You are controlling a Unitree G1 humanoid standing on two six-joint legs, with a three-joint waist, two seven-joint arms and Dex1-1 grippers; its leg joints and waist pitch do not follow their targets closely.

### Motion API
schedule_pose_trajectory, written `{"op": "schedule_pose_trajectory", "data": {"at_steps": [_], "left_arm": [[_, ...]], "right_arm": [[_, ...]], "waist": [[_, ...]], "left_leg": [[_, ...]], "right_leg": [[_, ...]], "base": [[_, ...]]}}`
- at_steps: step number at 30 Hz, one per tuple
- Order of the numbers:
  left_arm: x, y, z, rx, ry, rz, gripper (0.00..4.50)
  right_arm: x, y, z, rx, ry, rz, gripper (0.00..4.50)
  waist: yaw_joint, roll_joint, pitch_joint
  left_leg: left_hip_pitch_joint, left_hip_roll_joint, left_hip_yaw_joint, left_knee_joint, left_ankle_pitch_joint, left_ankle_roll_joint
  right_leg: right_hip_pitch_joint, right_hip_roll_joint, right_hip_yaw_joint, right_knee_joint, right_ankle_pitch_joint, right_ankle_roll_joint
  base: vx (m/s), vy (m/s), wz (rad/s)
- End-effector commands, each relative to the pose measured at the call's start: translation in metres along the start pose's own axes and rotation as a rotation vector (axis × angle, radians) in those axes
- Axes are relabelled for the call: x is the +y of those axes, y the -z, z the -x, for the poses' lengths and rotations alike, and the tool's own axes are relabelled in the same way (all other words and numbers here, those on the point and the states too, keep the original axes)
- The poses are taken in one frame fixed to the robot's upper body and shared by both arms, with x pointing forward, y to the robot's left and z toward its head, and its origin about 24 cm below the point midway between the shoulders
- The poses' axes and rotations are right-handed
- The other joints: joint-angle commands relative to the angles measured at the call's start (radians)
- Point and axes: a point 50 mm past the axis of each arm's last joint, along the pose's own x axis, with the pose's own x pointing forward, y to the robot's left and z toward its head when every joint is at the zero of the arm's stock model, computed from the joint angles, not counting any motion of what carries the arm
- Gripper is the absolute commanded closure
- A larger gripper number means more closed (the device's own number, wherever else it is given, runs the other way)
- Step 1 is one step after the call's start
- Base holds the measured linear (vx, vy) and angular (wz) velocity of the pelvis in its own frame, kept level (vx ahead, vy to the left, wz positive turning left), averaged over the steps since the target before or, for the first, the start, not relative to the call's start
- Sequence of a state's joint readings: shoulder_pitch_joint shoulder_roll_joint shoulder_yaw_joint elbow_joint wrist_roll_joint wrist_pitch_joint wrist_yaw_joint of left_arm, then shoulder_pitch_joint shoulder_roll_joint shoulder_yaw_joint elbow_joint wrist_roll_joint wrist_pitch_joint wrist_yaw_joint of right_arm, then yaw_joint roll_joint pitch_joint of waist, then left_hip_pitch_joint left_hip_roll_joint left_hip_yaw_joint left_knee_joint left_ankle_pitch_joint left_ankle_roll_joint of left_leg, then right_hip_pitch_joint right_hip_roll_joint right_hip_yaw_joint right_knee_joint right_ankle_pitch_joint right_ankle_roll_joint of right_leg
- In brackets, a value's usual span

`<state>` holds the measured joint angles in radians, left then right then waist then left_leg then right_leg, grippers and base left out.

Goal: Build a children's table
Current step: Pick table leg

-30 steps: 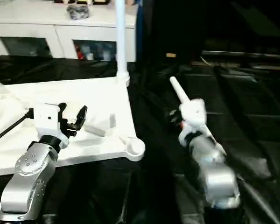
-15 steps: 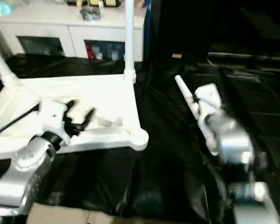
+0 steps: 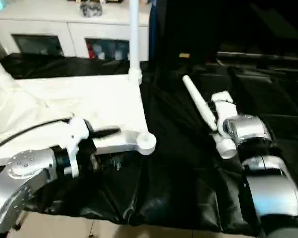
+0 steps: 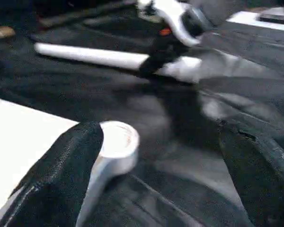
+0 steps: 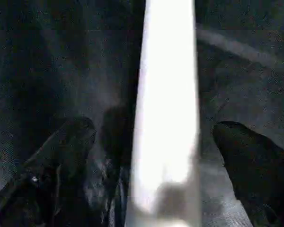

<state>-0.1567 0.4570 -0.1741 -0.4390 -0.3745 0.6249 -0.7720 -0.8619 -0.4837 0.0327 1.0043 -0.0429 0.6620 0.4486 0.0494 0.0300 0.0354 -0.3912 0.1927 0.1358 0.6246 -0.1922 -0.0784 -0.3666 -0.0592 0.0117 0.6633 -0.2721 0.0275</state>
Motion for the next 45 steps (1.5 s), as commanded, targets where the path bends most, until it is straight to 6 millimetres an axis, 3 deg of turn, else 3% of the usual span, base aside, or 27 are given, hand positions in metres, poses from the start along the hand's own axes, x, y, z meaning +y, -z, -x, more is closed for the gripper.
{"op": "schedule_pose_trajectory", "data": {"at_steps": [1, 3, 4, 8, 14, 21, 30, 32, 33, 34, 38, 39, 40, 42, 45], "left_arm": [[-0.006, -0.001, 0.0, 0.007, 0.038, 0.007, 0.08], [-0.007, -0.001, 0.002, 0.017, 0.047, 0.015, 0.08], [-0.007, -0.001, 0.002, 0.019, 0.048, 0.016, 0.08], [-0.007, -0.001, 0.002, 0.027, 0.051, 0.023, 0.0], [-0.008, 0.0, 0.004, 0.039, 0.056, 0.038, 0.0], [-0.005, 0.001, 0.003, 0.047, 0.065, 0.03, 0.0], [0.004, -0.01, -0.008, 0.01, 0.096, 0.01, 0.0], [0.007, -0.012, -0.011, 0.003, 0.094, 0.015, 0.0], [0.009, -0.013, -0.015, -0.008, 0.082, 0.02, 0.0], [0.01, -0.014, -0.016, -0.015, 0.081, 0.025, 0.0], [0.011, -0.017, -0.023, -0.04, 0.067, 0.024, 0.0], [0.014, -0.019, -0.028, -0.061, 0.052, 0.031, 0.0], [0.017, -0.021, -0.032, -0.087, 0.008, 0.032, 0.0], [0.023, -0.026, -0.04, -0.143, -0.076, 0.069, 0.0], [0.028, -0.034, -0.054, -0.211, -0.117, 0.177, 0.0]], "right_arm": [[-0.002, -0.004, 0.002, 0.005, -0.002, 0.005, 0.0], [-0.002, -0.004, 0.001, 0.03, -0.009, -0.004, 0.0], [-0.002, -0.004, 0.001, 0.039, -0.008, -0.002, 0.0], [-0.004, -0.004, 0.002, 0.065, -0.014, 0.007, 0.41], [-0.006, -0.003, 0.002, 0.093, -0.037, 0.004, 0.86], [-0.007, 0.005, 0.001, 0.105, -0.066, -0.039, 1.51], [-0.007, 0.006, 0.0, 0.057, -0.092, -0.099, 2.28], [-0.009, 0.008, 0.0, 0.05, -0.092, -0.103, 2.39], [-0.012, 0.009, 0.001, 0.033, -0.102, -0.118, 2.48], [-0.013, 0.007, 0.001, 0.009, -0.112, -0.141, 2.56], [-0.015, 0.0, 0.005, -0.065, -0.155, -0.232, 2.63], [-0.016, -0.005, 0.008, -0.113, -0.185, -0.282, 2.63], [-0.016, -0.011, 0.012, -0.174, -0.254, -0.346, 2.64], [-0.016, -0.022, 0.021, -0.286, -0.393, -0.432, 2.64], [-0.005, -0.03, 0.036, -0.466, -0.595, -0.429, 2.65]], "waist": [[0.003, -0.017, -0.065], [0.008, -0.013, -0.062], [0.009, -0.019, -0.06], [0.011, -0.018, -0.057], [0.015, -0.018, -0.057], [0.014, -0.016, -0.056], [0.019, -0.017, -0.057], [0.019, -0.009, -0.058], [0.02, -0.002, -0.059], [0.021, -0.003, -0.06], [0.022, -0.01, -0.06], [0.022, -0.02, -0.058], [0.024, -0.017, -0.061], [0.027, -0.021, -0.06], [0.044, -0.017, -0.064]], "left_leg": [[0.011, 0.001, 0.024, -0.051, 0.01, 0.043], [0.015, 0.006, 0.027, -0.054, -0.03, 0.034], [0.016, 0.008, 0.03, -0.056, -0.049, 0.03], [0.02, 0.014, 0.037, -0.058, -0.071, 0.009], [0.016, 0.013, 0.041, -0.057, -0.049, 0.006], [0.018, 0.014, 0.041, -0.06, -0.072, 0.001], [0.017, 0.013, 0.042, -0.059, -0.065, 0.002], [0.016, 0.012, 0.041, -0.058, -0.056, 0.004], [0.016, 0.012, 0.039, -0.057, -0.058, 0.001], [0.017, 0.013, 0.039, -0.056, -0.062, 0.0], [0.014, 0.013, 0.04, -0.058, -0.065, 0.011], [0.015, 0.013, 0.042, -0.059, -0.072, 0.018], [0.016, 0.015, 0.042, -0.056, -0.064, 0.022], [0.014, 0.015, 0.043, -0.055, -0.063, 0.04], [0.014, 0.015, 0.043, -0.051, -0.017, 0.07]], "right_leg": [[0.045, -0.025, 0.003, -0.06, 0.303, -0.31], [0.041, -0.028, 0.002, -0.063, 0.235, -0.308], [0.04, -0.029, 0.003, -0.065, 0.197, -0.307], [0.034, -0.03, 0.003, -0.069, 0.137, -0.289], [0.033, -0.03, 0.004, -0.066, 0.169, -0.28], [0.031, -0.03, 0.003, -0.069, 0.144, -0.281], [0.032, -0.031, 0.004, -0.068, 0.156, -0.287], [0.033, -0.031, 0.003, -0.066, 0.175, -0.289], [0.034, -0.032, 0.002, -0.065, 0.184, -0.292], [0.034, -0.032, 0.002, -0.066, 0.198, -0.295], [0.038, -0.031, 0.002, -0.066, 0.212, -0.303], [0.039, -0.031, 0.003, -0.069, 0.196, -0.304], [0.038, -0.032, 0.004, -0.068, 0.197, -0.307], [0.046, -0.028, 0.007, -0.068, 0.24, -0.3], [0.046, -0.029, 0.006, -0.065, 0.318, -0.289]], "base": [[0.0, 0.0, 0.0], [0.0, 0.0, 0.0], [0.0, 0.0, 0.0], [0.0, 0.0, 0.0], [0.0, 0.0, 0.0], [0.0, 0.0, 0.0], [0.0, 0.0, 0.0], [0.0, 0.0, 0.0], [0.0, 0.0, 0.0], [0.0, 0.0, 0.0], [0.0, 0.0, 0.0], [0.0, 0.0, 0.0], [0.0, 0.0, 0.0], [0.0, 0.0, 0.0], [0.0, 0.0, 0.0]]}}
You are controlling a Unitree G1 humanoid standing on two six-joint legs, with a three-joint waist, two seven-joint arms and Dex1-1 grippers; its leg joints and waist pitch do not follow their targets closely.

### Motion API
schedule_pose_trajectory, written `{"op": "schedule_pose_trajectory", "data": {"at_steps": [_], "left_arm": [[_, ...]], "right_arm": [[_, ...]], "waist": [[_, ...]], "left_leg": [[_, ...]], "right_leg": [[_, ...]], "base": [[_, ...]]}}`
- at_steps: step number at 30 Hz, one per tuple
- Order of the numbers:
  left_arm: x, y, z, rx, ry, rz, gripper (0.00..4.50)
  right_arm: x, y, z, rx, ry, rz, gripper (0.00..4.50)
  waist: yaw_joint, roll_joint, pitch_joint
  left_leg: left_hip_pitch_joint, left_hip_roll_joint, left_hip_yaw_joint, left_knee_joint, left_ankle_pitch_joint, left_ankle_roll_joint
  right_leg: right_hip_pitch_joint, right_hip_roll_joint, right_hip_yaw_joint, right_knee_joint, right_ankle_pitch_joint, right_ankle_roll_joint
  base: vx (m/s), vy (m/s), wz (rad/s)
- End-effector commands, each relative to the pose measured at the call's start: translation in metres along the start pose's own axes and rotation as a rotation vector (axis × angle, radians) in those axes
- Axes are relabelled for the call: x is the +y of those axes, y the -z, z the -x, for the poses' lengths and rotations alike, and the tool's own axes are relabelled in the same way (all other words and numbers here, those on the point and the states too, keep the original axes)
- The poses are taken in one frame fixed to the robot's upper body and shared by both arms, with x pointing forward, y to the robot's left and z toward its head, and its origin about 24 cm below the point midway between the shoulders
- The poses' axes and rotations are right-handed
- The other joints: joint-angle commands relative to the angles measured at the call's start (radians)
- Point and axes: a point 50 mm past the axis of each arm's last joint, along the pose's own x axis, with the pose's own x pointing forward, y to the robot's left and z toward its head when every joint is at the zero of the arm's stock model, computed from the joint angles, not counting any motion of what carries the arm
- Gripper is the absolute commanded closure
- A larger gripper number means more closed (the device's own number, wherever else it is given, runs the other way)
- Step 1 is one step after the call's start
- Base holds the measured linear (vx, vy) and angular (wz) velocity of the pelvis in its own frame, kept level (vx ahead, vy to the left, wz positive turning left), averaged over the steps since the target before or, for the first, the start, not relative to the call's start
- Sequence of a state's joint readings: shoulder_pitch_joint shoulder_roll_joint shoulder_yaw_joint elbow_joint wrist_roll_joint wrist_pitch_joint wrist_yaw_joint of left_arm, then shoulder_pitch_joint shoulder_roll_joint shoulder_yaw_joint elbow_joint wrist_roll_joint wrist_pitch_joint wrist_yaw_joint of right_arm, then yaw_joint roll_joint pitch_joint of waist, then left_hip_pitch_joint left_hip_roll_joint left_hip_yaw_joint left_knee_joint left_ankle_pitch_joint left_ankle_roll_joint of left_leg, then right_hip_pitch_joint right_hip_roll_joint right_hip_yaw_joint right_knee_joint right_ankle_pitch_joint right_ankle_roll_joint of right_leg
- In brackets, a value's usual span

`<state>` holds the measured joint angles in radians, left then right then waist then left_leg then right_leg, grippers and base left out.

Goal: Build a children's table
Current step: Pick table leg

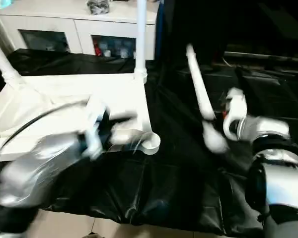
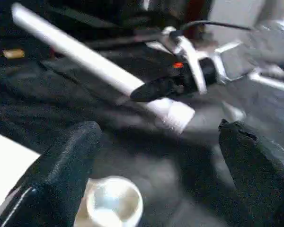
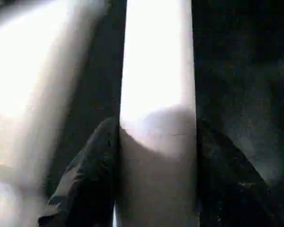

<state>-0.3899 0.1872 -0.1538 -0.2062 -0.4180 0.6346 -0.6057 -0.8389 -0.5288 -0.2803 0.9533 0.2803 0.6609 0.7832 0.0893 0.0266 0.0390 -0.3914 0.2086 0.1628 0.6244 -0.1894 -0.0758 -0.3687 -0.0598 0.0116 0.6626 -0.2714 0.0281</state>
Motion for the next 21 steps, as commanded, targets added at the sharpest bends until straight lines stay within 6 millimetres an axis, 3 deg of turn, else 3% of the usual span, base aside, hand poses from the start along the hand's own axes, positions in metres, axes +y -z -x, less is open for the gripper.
{"op": "schedule_pose_trajectory", "data": {"at_steps": [1, 5, 7, 8, 11, 12, 13, 14, 16, 19, 21], "left_arm": [[0.005, -0.003, -0.005, -0.016, -0.046, 0.058, 0.0], [0.005, -0.015, -0.023, -0.082, -0.067, 0.154, 0.0], [0.006, -0.017, -0.027, -0.098, -0.07, 0.194, 0.0], [0.007, -0.023, -0.035, -0.13, -0.068, 0.262, 0.0], [-0.001, -0.037, -0.045, -0.195, 0.039, 0.387, 0.0], [-0.004, -0.042, -0.049, -0.217, 0.092, 0.45, 0.0], [-0.004, -0.042, -0.049, -0.217, 0.092, 0.45, 0.0], [-0.007, -0.044, -0.052, -0.213, 0.125, 0.477, 0.0], [-0.009, -0.044, -0.054, -0.202, 0.138, 0.481, 0.0], [-0.015, -0.043, -0.059, -0.196, 0.173, 0.499, 0.0], [-0.019, -0.045, -0.061, -0.207, 0.201, 0.526, 0.0]], "right_arm": [[0.02, -0.009, 0.005, -0.13, -0.184, 0.015, 2.65], [0.048, 0.0, 0.023, -0.262, -0.462, 0.016, 2.65], [0.053, 0.004, 0.027, -0.264, -0.521, 0.0, 2.65], [0.06, 0.012, 0.032, -0.261, -0.593, -0.009, 2.65], [0.074, 0.025, 0.034, -0.229, -0.66, -0.004, 2.65], [0.081, 0.03, 0.035, -0.217, -0.682, -0.001, 2.65], [0.081, 0.03, 0.035, -0.217, -0.682, -0.001, 2.65], [0.086, 0.033, 0.036, -0.216, -0.694, -0.007, 2.65], [0.09, 0.035, 0.036, -0.212, -0.702, -0.007, 2.65], [0.097, 0.039, 0.035, -0.189, -0.719, 0.004, 2.65], [0.101, 0.043, 0.033, -0.161, -0.72, 0.025, 2.65]], "waist": [[0.009, -0.019, -0.069], [0.021, -0.02, -0.068], [0.024, -0.016, -0.067], [0.025, -0.019, -0.066], [0.027, -0.017, -0.063], [0.027, -0.007, -0.06], [0.028, -0.012, -0.061], [0.027, -0.005, -0.061], [0.021, -0.014, -0.059], [0.02, -0.006, -0.06], [0.02, -0.007, -0.061]], "left_leg": [[0.015, -0.001, 0.015, -0.05, -0.006, 0.074], [0.019, 0.002, 0.014, -0.056, -0.013, 0.085], [0.02, 0.003, 0.012, -0.057, -0.032, 0.077], [0.019, 0.003, 0.01, -0.06, -0.038, 0.07], [0.022, 0.002, 0.008, -0.063, -0.055, 0.05], [0.023, 0.001, 0.008, -0.065, -0.062, 0.035], [0.022, 0.0, 0.005, -0.067, -0.059, 0.029], [0.02, 0.0, 0.002, -0.067, -0.058, 0.026], [0.018, 0.0, 0.002, -0.072, -0.056, 0.021], [0.019, -0.001, 0.003, -0.071, -0.045, 0.022], [0.019, 0.001, 0.002, -0.072, -0.022, 0.02]], "right_leg": [[0.051, -0.028, 0.008, -0.061, 0.352, -0.282], [0.046, -0.03, 0.007, -0.067, 0.328, -0.273], [0.045, -0.032, 0.008, -0.07, 0.288, -0.28], [0.044, -0.033, 0.007, -0.073, 0.256, -0.282], [0.043, -0.037, 0.01, -0.08, 0.2, -0.273], [0.039, -0.037, 0.01, -0.084, 0.188, -0.268], [0.044, -0.038, 0.01, -0.083, 0.193, -0.268], [0.043, -0.04, 0.009, -0.081, 0.189, -0.269], [0.045, -0.039, 0.008, -0.086, 0.174, -0.254], [0.045, -0.039, 0.009, -0.089, 0.17, -0.241], [0.047, -0.039, 0.009, -0.088, 0.209, -0.234]], "base": [[0.0, 0.0, 0.0], [0.0, 0.0, 0.0], [0.0, 0.0, 0.0], [0.0, 0.0, 0.0], [0.0, 0.0, 0.0], [0.0, 0.0, 0.0], [0.0, 0.0, 0.0], [0.0, 0.0, 0.0], [0.0, 0.0, 0.0], [0.0, 0.0, 0.0], [0.0, 0.0, 0.0]]}}
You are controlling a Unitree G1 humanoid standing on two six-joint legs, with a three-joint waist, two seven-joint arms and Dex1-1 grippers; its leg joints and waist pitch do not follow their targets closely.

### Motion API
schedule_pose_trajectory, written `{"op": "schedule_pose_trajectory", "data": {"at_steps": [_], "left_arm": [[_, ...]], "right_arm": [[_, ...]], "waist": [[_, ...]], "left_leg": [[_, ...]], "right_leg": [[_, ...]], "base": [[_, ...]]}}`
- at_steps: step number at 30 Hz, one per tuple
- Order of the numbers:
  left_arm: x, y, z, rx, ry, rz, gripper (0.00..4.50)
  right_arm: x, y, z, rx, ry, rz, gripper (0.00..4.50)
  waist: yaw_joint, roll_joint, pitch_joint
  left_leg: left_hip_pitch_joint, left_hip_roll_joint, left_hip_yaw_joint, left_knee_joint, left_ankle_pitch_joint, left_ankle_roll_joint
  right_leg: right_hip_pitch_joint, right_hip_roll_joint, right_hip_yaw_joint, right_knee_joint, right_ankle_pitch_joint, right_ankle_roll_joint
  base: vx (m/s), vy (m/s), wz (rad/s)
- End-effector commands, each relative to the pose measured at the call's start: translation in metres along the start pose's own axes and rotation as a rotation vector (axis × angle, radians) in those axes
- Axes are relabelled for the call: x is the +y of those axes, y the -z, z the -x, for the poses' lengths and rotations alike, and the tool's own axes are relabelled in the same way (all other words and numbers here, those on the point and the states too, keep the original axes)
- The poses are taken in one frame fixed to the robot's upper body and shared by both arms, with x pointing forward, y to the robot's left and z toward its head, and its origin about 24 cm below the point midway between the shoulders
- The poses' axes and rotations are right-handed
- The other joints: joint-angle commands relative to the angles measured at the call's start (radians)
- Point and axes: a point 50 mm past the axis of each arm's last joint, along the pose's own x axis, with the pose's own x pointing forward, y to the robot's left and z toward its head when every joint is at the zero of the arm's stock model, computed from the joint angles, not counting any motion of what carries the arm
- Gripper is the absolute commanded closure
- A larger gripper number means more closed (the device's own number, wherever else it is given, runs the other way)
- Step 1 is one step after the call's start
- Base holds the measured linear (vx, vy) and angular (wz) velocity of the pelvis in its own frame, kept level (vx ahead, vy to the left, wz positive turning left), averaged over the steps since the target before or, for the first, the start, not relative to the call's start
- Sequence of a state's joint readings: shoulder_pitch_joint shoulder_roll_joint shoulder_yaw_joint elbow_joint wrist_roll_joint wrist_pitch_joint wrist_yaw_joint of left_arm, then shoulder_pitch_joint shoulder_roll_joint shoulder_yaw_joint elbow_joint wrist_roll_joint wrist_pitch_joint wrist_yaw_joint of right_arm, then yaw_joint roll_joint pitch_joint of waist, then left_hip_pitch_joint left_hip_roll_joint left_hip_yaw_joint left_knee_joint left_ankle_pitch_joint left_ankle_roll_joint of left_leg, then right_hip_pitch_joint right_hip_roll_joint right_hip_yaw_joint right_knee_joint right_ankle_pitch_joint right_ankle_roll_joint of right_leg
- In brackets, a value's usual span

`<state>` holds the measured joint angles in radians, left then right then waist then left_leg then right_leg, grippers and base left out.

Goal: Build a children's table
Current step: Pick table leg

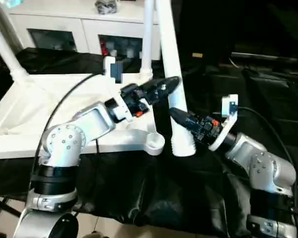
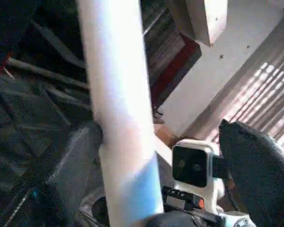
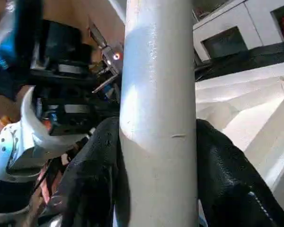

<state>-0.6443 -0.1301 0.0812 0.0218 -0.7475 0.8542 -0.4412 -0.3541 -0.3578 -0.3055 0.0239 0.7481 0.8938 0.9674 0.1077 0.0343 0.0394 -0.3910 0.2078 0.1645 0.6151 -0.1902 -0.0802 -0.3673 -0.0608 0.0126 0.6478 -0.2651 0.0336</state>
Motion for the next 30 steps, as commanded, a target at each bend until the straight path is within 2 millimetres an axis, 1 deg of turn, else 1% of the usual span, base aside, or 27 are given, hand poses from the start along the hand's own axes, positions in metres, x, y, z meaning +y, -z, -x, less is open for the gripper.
{"op": "schedule_pose_trajectory", "data": {"at_steps": [1, 2, 3, 4, 5, 6, 7, 9, 11, 12, 13, 14, 15, 16, 17, 18, 19, 20, 21, 23, 24, 25, 27, 30], "left_arm": [[-0.01, 0.002, -0.007, 0.014, 0.053, 0.02, 0.0], [-0.01, 0.002, -0.007, 0.015, 0.054, 0.018, 0.0], [-0.011, 0.002, -0.008, 0.021, 0.048, 0.02, 0.0], [-0.01, 0.002, -0.008, 0.024, 0.039, 0.021, 0.0], [-0.007, 0.002, -0.008, 0.036, 0.003, 0.013, 0.0], [-0.002, 0.003, -0.007, 0.042, -0.05, 0.009, 0.0], [0.0, 0.003, -0.007, 0.043, -0.075, 0.007, 0.0], [0.007, 0.001, -0.007, 0.037, -0.154, -0.006, 0.28], [0.014, -0.004, -0.006, 0.015, -0.244, -0.032, 0.35], [0.016, -0.006, -0.006, 0.008, -0.274, -0.049, 0.46], [0.02, -0.011, -0.005, -0.025, -0.329, -0.046, 0.56], [0.021, -0.013, -0.005, -0.034, -0.343, -0.044, 0.65], [0.024, -0.018, -0.005, -0.065, -0.386, -0.038, 0.71], [0.024, -0.018, -0.005, -0.065, -0.386, -0.038, 0.76], [0.025, -0.02, -0.006, -0.08, -0.398, -0.03, 0.81], [0.026, -0.022, -0.006, -0.09, -0.405, -0.02, 0.9], [0.026, -0.022, -0.007, -0.092, -0.404, -0.01, 1.0], [0.026, -0.02, -0.007, -0.09, -0.406, -0.004, 1.09], [0.027, -0.019, -0.008, -0.089, -0.408, -0.001, 1.18], [0.027, -0.019, -0.008, -0.089, -0.411, 0.001, 1.24], [0.026, -0.018, -0.009, -0.092, -0.415, 0.01, 1.35], [0.026, -0.018, -0.009, -0.094, -0.418, 0.014, 1.54], [0.026, -0.018, -0.01, -0.096, -0.421, 0.016, 1.6], [0.027, -0.019, -0.009, -0.102, -0.431, 0.016, 1.97]], "right_arm": [[0.007, 0.001, -0.009, 0.04, -0.026, 0.026, 2.65], [0.008, 0.002, -0.01, 0.044, -0.021, 0.032, 2.65], [0.009, 0.002, -0.012, 0.054, -0.013, 0.048, 2.65], [0.01, 0.002, -0.014, 0.057, -0.01, 0.056, 2.65], [0.012, 0.002, -0.017, 0.063, -0.005, 0.071, 2.65], [0.014, 0.002, -0.022, 0.064, 0.006, 0.101, 2.65], [0.015, 0.002, -0.024, 0.063, 0.018, 0.118, 2.65], [0.013, 0.001, -0.032, 0.064, 0.077, 0.164, 2.65], [0.013, 0.001, -0.043, 0.069, 0.129, 0.231, 2.65], [0.014, 0.001, -0.047, 0.066, 0.147, 0.248, 2.65], [0.012, 0.002, -0.054, 0.071, 0.201, 0.296, 2.65], [0.012, 0.003, -0.056, 0.073, 0.216, 0.31, 2.65], [0.007, 0.005, -0.061, 0.088, 0.299, 0.352, 2.65], [0.007, 0.005, -0.061, 0.088, 0.299, 0.352, 2.65], [0.012, 0.013, -0.069, 0.109, 0.27, 0.385, 2.65], [0.02, 0.021, -0.079, 0.114, 0.241, 0.402, 2.65], [0.025, 0.024, -0.084, 0.109, 0.218, 0.403, 2.65], [0.028, 0.026, -0.088, 0.104, 0.208, 0.406, 2.65], [0.031, 0.028, -0.091, 0.102, 0.198, 0.406, 2.65], [0.032, 0.029, -0.094, 0.101, 0.195, 0.409, 2.65], [0.033, 0.03, -0.097, 0.093, 0.199, 0.419, 2.65], [0.033, 0.03, -0.099, 0.084, 0.205, 0.423, 2.65], [0.033, 0.029, -0.102, 0.073, 0.213, 0.427, 2.65], [0.034, 0.028, -0.104, 0.061, 0.222, 0.433, 2.65]], "waist": [[0.001, -0.015, -0.063], [0.001, -0.015, -0.064], [-0.001, -0.026, -0.063], [0.002, -0.021, -0.064], [0.001, -0.019, -0.062], [0.0, -0.029, -0.062], [0.002, -0.023, -0.061], [0.001, -0.026, -0.061], [-0.001, -0.023, -0.059], [-0.001, -0.025, -0.059], [-0.003, -0.027, -0.058], [-0.002, -0.025, -0.059], [-0.006, -0.026, -0.058], [-0.008, -0.026, -0.057], [-0.008, -0.032, -0.057], [-0.007, -0.029, -0.058], [-0.008, -0.031, -0.06], [-0.008, -0.03, -0.061], [-0.008, -0.029, -0.063], [-0.006, -0.028, -0.067], [-0.004, -0.023, -0.067], [-0.005, -0.024, -0.067], [-0.005, -0.025, -0.066], [-0.005, -0.024, -0.065]], "left_leg": [[0.018, 0.0, 0.001, -0.062, -0.009, 0.025], [0.019, 0.001, 0.0, -0.062, -0.003, 0.026], [0.017, 0.0, 0.002, -0.062, 0.007, 0.031], [0.017, 0.0, 0.002, -0.061, 0.013, 0.031], [0.017, -0.001, 0.002, -0.061, 0.016, 0.031], [0.018, -0.001, 0.004, -0.062, 0.014, 0.032], [0.018, 0.0, 0.002, -0.063, 0.018, 0.03], [0.019, 0.001, 0.003, -0.064, 0.013, 0.023], [0.019, 0.0, 0.002, -0.066, 0.002, 0.01], [0.02, 0.0, 0.002, -0.067, -0.006, 0.001], [0.02, 0.002, 0.001, -0.069, -0.01, -0.003], [0.02, 0.002, 0.0, -0.068, -0.006, -0.012], [0.02, -0.002, 0.001, -0.07, -0.011, -0.018], [0.019, -0.003, 0.001, -0.07, -0.014, -0.025], [0.019, -0.004, 0.002, -0.071, -0.017, -0.024], [0.018, -0.003, 0.002, -0.07, -0.009, -0.02], [0.018, -0.005, 0.002, -0.069, 0.004, -0.012], [0.017, -0.006, 0.002, -0.068, 0.017, -0.008], [0.016, -0.005, 0.0, -0.066, 0.038, -0.001], [0.02, -0.005, 0.001, -0.064, 0.056, 0.001], [0.019, -0.003, 0.0, -0.064, 0.064, 0.0], [0.019, -0.003, 0.0, -0.064, 0.06, -0.004], [0.018, -0.004, 0.001, -0.065, 0.057, -0.008], [0.018, -0.005, 0.001, -0.066, 0.043, -0.011]], "right_leg": [[0.047, -0.037, 0.008, -0.071, 0.229, -0.238], [0.047, -0.037, 0.008, -0.071, 0.24, -0.237], [0.049, -0.035, 0.008, -0.071, 0.262, -0.234], [0.049, -0.036, 0.008, -0.067, 0.27, -0.235], [0.047, -0.036, 0.008, -0.069, 0.27, -0.23], [0.048, -0.035, 0.009, -0.071, 0.269, -0.224], [0.046, -0.037, 0.009, -0.07, 0.266, -0.218], [0.046, -0.038, 0.009, -0.073, 0.249, -0.207], [0.044, -0.038, 0.01, -0.075, 0.222, -0.198], [0.044, -0.038, 0.01, -0.076, 0.205, -0.192], [0.044, -0.038, 0.009, -0.077, 0.197, -0.186], [0.043, -0.039, 0.009, -0.075, 0.2, -0.182], [0.044, -0.037, 0.009, -0.077, 0.198, -0.177], [0.043, -0.037, 0.01, -0.077, 0.197, -0.171], [0.045, -0.036, 0.011, -0.078, 0.198, -0.168], [0.044, -0.037, 0.012, -0.074, 0.218, -0.167], [0.046, -0.035, 0.011, -0.072, 0.253, -0.164], [0.048, -0.034, 0.012, -0.07, 0.278, -0.162], [0.048, -0.034, 0.011, -0.064, 0.33, -0.159], [0.047, -0.03, 0.009, -0.061, 0.378, -0.164], [0.045, -0.03, 0.008, -0.058, 0.397, -0.171], [0.045, -0.029, 0.007, -0.058, 0.399, -0.175], [0.046, -0.03, 0.006, -0.059, 0.401, -0.177], [0.047, -0.031, 0.007, -0.061, 0.386, -0.172]], "base": [[0.0, 0.0, 0.0], [0.0, 0.0, 0.0], [0.0, 0.0, 0.0], [0.0, 0.0, 0.0], [0.0, 0.0, 0.0], [0.0, 0.0, 0.0], [0.0, 0.0, 0.0], [0.0, 0.0, 0.0], [0.0, 0.0, 0.0], [0.0, 0.0, 0.0], [0.0, 0.0, 0.0], [0.0, 0.0, 0.0], [0.0, 0.0, 0.0], [0.0, 0.0, 0.0], [0.0, 0.0, 0.0], [0.0, 0.0, 0.0], [0.0, 0.0, 0.0], [0.0, 0.0, 0.0], [0.0, 0.0, 0.0], [0.0, 0.0, 0.0], [0.0, 0.0, 0.0], [0.0, 0.0, 0.0], [0.0, 0.0, 0.0], [0.0, 0.0, 0.0]]}}
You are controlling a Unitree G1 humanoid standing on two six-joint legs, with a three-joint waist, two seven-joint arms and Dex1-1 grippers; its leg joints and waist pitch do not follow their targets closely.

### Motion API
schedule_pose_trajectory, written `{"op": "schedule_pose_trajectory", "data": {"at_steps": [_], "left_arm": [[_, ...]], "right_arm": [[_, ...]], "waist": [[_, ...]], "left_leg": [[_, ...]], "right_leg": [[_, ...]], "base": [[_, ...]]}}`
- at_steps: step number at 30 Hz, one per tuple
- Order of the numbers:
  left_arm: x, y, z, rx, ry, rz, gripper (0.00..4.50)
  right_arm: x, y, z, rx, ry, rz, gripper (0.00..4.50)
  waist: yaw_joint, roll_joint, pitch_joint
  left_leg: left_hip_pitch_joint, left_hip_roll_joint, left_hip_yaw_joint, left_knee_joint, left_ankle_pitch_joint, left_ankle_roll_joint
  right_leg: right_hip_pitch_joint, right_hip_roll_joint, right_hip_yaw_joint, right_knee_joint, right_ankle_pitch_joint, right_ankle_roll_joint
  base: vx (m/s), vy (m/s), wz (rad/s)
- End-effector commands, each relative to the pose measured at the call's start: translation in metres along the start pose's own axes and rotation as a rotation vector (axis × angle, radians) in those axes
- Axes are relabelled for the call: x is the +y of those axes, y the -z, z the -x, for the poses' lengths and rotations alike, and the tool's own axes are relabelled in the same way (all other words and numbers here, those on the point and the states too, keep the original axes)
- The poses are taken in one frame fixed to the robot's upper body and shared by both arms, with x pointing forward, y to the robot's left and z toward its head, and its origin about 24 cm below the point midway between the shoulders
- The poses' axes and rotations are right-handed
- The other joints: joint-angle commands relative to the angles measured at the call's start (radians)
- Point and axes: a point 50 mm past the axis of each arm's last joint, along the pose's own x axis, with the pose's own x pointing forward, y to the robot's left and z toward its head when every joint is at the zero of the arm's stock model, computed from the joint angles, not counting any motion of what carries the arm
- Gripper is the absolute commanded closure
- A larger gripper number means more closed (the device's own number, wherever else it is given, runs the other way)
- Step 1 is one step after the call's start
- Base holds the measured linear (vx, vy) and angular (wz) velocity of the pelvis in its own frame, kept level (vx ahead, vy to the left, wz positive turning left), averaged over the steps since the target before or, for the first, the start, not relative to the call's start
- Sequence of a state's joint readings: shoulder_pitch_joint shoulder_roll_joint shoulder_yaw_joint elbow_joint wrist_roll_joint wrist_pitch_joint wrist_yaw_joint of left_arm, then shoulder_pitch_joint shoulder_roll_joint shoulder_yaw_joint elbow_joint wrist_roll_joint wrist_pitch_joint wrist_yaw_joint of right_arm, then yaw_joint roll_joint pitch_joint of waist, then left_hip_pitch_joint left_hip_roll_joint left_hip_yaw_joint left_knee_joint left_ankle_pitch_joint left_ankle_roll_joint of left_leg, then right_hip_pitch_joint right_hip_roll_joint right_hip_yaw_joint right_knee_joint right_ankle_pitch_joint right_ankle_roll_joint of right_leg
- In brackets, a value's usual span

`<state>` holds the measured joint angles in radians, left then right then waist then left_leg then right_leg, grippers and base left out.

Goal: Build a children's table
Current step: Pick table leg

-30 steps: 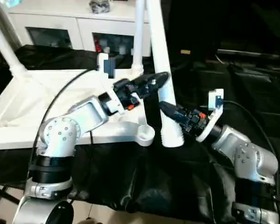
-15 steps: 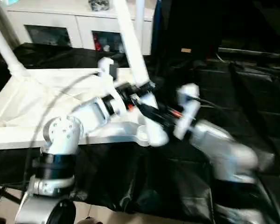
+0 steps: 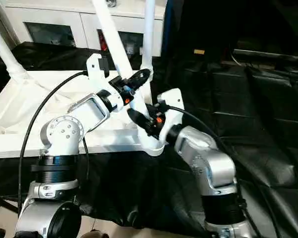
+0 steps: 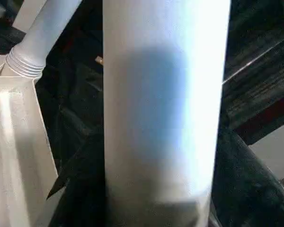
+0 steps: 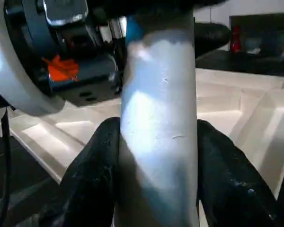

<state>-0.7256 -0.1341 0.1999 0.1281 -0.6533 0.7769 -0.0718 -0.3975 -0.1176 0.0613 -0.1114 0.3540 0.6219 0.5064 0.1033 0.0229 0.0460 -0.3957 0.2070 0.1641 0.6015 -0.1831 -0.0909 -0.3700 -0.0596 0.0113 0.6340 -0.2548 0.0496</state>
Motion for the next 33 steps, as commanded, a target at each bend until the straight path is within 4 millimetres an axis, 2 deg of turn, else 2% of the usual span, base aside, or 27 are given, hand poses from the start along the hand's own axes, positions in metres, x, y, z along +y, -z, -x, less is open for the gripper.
{"op": "schedule_pose_trajectory", "data": {"at_steps": [1, 7, 8, 9, 10, 11, 13, 14, 15, 19, 20, 21, 22, 23, 24, 25, 27, 29, 31, 32, 33], "left_arm": [[-0.017, 0.004, -0.01, 0.006, 0.039, 0.031, 2.01], [-0.015, 0.0, -0.009, -0.008, 0.05, 0.027, 2.44], [-0.016, -0.001, -0.008, -0.004, 0.065, 0.024, 2.48], [-0.017, -0.001, -0.008, -0.004, 0.07, 0.021, 2.48], [-0.018, -0.002, -0.007, 0.001, 0.102, 0.007, 2.58], [-0.019, -0.004, -0.006, 0.004, 0.128, -0.006, 2.58], [-0.019, -0.005, -0.006, 0.005, 0.144, -0.014, 2.58], [-0.02, -0.007, -0.005, 0.01, 0.174, -0.031, 2.59], [-0.02, -0.008, -0.004, 0.012, 0.194, -0.043, 2.6], [-0.023, -0.012, 0.003, 0.071, 0.346, -0.119, 2.6], [-0.025, -0.013, 0.007, 0.092, 0.406, -0.16, 2.6], [-0.025, -0.013, 0.007, 0.092, 0.406, -0.16, 2.6], [-0.031, -0.009, 0.017, 0.164, 0.555, -0.217, 2.6], [-0.031, -0.009, 0.017, 0.164, 0.555, -0.217, 2.6], [-0.034, -0.007, 0.022, 0.198, 0.625, -0.234, 2.6], [-0.037, -0.006, 0.026, 0.223, 0.685, -0.24, 2.6], [-0.04, -0.006, 0.029, 0.24, 0.742, -0.243, 2.6], [-0.044, -0.005, 0.032, 0.255, 0.81, -0.235, 2.6], [-0.048, -0.005, 0.035, 0.264, 0.87, -0.226, 2.6], [-0.048, -0.005, 0.035, 0.264, 0.87, -0.226, 2.6], [-0.05, -0.005, 0.037, 0.27, 0.906, -0.217, 2.6]], "right_arm": [[0.008, -0.009, -0.007, -0.04, -0.027, 0.033, 2.65], [0.006, -0.012, -0.009, -0.063, -0.005, 0.053, 2.65], [0.007, -0.012, -0.009, -0.062, -0.011, 0.052, 2.65], [0.007, -0.012, -0.009, -0.061, -0.015, 0.049, 2.65], [0.006, -0.012, -0.007, -0.054, -0.034, 0.036, 2.09], [0.004, -0.012, -0.005, -0.046, -0.055, 0.019, 1.95], [0.003, -0.012, -0.003, -0.041, -0.069, 0.008, 1.88], [0.0, -0.012, 0.001, -0.027, -0.088, 0.007, 1.61], [-0.002, -0.012, 0.003, -0.018, -0.101, 0.007, 1.53], [-0.006, -0.014, 0.019, 0.054, -0.248, -0.012, 1.29], [-0.004, -0.014, 0.026, 0.088, -0.318, 0.014, 1.22], [-0.004, -0.014, 0.026, 0.088, -0.318, 0.014, 1.18], [-0.002, -0.017, 0.037, 0.135, -0.431, 0.02, 1.18], [-0.002, -0.017, 0.037, 0.135, -0.431, 0.02, 1.18], [-0.001, -0.018, 0.041, 0.158, -0.474, 0.022, 1.18], [-0.001, -0.018, 0.044, 0.175, -0.5, 0.021, 1.18], [-0.001, -0.017, 0.045, 0.193, -0.516, 0.026, 1.18], [-0.002, -0.016, 0.046, 0.21, -0.53, 0.023, 1.18], [-0.003, -0.016, 0.046, 0.215, -0.541, 0.013, 1.18], [-0.003, -0.016, 0.046, 0.215, -0.541, 0.013, 1.45], [-0.003, -0.016, 0.046, 0.217, -0.548, 0.005, 1.51]], "waist": [[-0.001, -0.012, -0.071], [-0.003, -0.011, -0.071], [-0.003, -0.005, -0.072], [-0.004, -0.006, -0.071], [-0.004, -0.009, -0.071], [-0.003, -0.009, -0.071], [-0.003, -0.009, -0.072], [-0.003, -0.006, -0.071], [-0.002, -0.008, -0.072], [0.001, -0.008, -0.071], [0.0, -0.016, -0.071], [0.004, -0.012, -0.071], [0.002, -0.017, -0.07], [0.004, -0.017, -0.072], [0.005, -0.013, -0.07], [0.003, -0.017, -0.07], [0.003, -0.015, -0.068], [0.002, -0.021, -0.067], [0.001, -0.02, -0.065], [0.0, -0.019, -0.065], [-0.002, -0.02, -0.064]], "left_leg": [[0.023, -0.003, 0.001, -0.053, 0.029, -0.003], [0.025, -0.003, 0.001, -0.054, 0.015, -0.01], [0.024, -0.003, 0.0, -0.054, 0.015, -0.011], [0.024, -0.003, 0.001, -0.054, 0.012, -0.012], [0.024, -0.004, 0.001, -0.055, 0.006, -0.013], [0.025, -0.003, 0.001, -0.055, 0.005, -0.014], [0.024, -0.003, 0.001, -0.055, 0.001, -0.008], [0.025, -0.003, 0.001, -0.054, 0.0, -0.009], [0.024, -0.004, 0.001, -0.054, 0.003, -0.009], [0.028, -0.004, 0.003, -0.054, -0.009, 0.002], [0.026, -0.003, 0.005, -0.055, -0.008, 0.005], [0.025, -0.002, 0.004, -0.055, -0.008, 0.01], [0.026, -0.003, 0.005, -0.055, -0.011, 0.016], [0.027, -0.002, 0.004, -0.055, -0.01, 0.022], [0.027, 0.002, 0.006, -0.054, -0.004, 0.024], [0.027, 0.001, 0.007, -0.055, -0.015, 0.029], [0.026, 0.002, 0.008, -0.055, -0.014, 0.033], [0.026, 0.002, 0.01, -0.056, -0.025, 0.037], [0.028, 0.003, 0.011, -0.058, -0.049, 0.039], [0.027, 0.004, 0.01, -0.059, -0.052, 0.038], [0.028, 0.005, 0.01, -0.059, -0.061, 0.037]], "right_leg": [[0.049, -0.033, 0.009, -0.048, 0.366, -0.186], [0.049, -0.033, 0.009, -0.05, 0.347, -0.179], [0.048, -0.034, 0.009, -0.049, 0.347, -0.179], [0.048, -0.034, 0.009, -0.051, 0.345, -0.178], [0.049, -0.033, 0.009, -0.051, 0.342, -0.177], [0.049, -0.034, 0.009, -0.051, 0.341, -0.177], [0.05, -0.034, 0.009, -0.05, 0.343, -0.182], [0.048, -0.033, 0.009, -0.05, 0.342, -0.184], [0.051, -0.033, 0.009, -0.049, 0.341, -0.185], [0.049, -0.031, 0.009, -0.052, 0.308, -0.196], [0.051, -0.032, 0.01, -0.052, 0.309, -0.2], [0.051, -0.033, 0.009, -0.052, 0.299, -0.205], [0.049, -0.034, 0.009, -0.053, 0.287, -0.208], [0.053, -0.034, 0.01, -0.052, 0.281, -0.212], [0.045, -0.035, 0.01, -0.049, 0.283, -0.22], [0.048, -0.036, 0.01, -0.052, 0.266, -0.23], [0.044, -0.038, 0.01, -0.052, 0.249, -0.246], [0.044, -0.04, 0.01, -0.055, 0.213, -0.256], [0.042, -0.042, 0.01, -0.058, 0.156, -0.26], [0.041, -0.042, 0.01, -0.059, 0.146, -0.26], [0.04, -0.041, 0.01, -0.061, 0.127, -0.26]], "base": [[0.0, 0.0, 0.0], [0.0, 0.0, 0.0], [0.0, 0.0, 0.0], [0.0, 0.0, 0.0], [0.0, 0.0, 0.0], [0.0, 0.0, 0.0], [0.0, 0.0, 0.0], [0.0, 0.0, 0.0], [0.0, 0.0, 0.0], [0.0, 0.0, 0.0], [0.0, 0.0, 0.0], [0.0, 0.0, 0.0], [0.0, 0.0, 0.0], [0.0, 0.0, 0.0], [0.0, 0.0, 0.0], [0.0, 0.0, 0.0], [0.0, 0.0, 0.0], [0.0, 0.0, 0.0], [0.0, 0.0, 0.0], [0.0, 0.0, 0.0], [0.0, 0.0, 0.0]]}}
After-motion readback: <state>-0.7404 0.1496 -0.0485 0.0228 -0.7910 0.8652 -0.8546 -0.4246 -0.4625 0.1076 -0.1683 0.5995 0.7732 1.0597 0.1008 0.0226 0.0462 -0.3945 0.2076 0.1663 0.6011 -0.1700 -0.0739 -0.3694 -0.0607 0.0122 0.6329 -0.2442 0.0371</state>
